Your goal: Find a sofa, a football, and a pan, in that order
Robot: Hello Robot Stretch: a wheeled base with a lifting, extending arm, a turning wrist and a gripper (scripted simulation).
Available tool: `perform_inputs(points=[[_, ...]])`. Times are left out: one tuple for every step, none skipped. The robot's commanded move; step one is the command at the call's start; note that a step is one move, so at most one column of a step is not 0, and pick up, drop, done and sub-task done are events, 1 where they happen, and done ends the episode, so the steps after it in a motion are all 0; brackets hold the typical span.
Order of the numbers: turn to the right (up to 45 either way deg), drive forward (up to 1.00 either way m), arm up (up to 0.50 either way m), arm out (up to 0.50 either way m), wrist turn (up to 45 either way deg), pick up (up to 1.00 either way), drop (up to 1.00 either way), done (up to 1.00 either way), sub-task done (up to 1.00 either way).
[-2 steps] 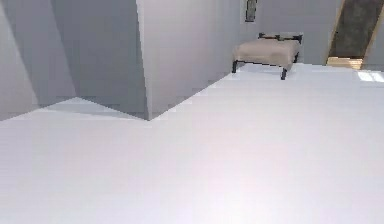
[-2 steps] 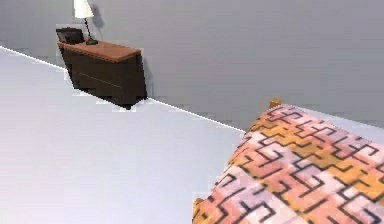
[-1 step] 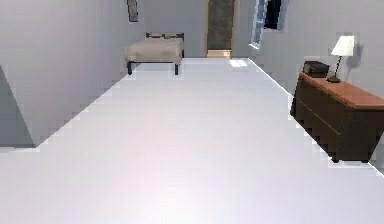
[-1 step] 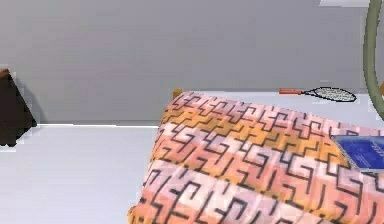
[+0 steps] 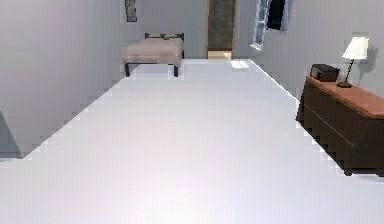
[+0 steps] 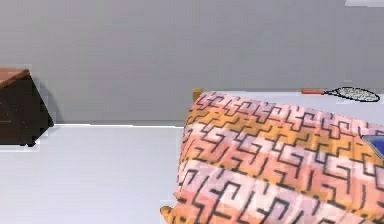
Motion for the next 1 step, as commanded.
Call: perform_inputs(points=[[-45.0, 0.0, 0.0, 0.0, 0.0, 0.0, 0.0, 0.0, 0.0]])
